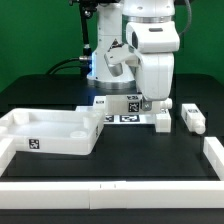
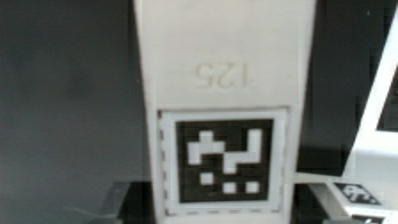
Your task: Assemble desk
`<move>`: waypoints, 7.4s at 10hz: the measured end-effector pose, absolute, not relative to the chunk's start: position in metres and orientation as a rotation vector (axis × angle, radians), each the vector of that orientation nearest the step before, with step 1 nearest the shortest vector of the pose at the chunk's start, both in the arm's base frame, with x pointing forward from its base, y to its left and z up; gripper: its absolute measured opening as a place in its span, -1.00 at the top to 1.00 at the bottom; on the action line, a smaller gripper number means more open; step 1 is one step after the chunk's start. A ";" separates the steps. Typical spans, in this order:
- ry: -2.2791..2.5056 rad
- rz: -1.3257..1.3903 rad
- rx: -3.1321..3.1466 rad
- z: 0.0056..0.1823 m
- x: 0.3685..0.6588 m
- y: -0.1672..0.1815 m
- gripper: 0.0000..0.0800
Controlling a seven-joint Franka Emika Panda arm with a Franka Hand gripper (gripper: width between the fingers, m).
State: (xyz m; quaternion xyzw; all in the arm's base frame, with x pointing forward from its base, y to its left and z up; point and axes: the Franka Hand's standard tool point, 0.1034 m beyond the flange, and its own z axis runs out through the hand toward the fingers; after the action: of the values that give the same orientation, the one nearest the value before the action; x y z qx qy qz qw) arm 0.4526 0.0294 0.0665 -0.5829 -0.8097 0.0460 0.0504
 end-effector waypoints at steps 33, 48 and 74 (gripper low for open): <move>-2.637 0.313 -1.353 0.086 0.438 -0.038 -0.62; -1.958 0.421 -2.210 0.076 0.416 -0.085 -0.62; -1.910 0.098 -2.209 0.012 0.365 -0.148 -0.62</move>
Offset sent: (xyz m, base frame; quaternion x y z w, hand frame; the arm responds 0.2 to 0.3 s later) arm 0.0000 0.0000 0.0000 0.0000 0.0000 -0.1938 0.9810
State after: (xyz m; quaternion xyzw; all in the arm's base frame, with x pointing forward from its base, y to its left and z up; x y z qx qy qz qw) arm 0.3650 -0.1478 0.0121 -0.7515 -0.6497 0.0333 0.1097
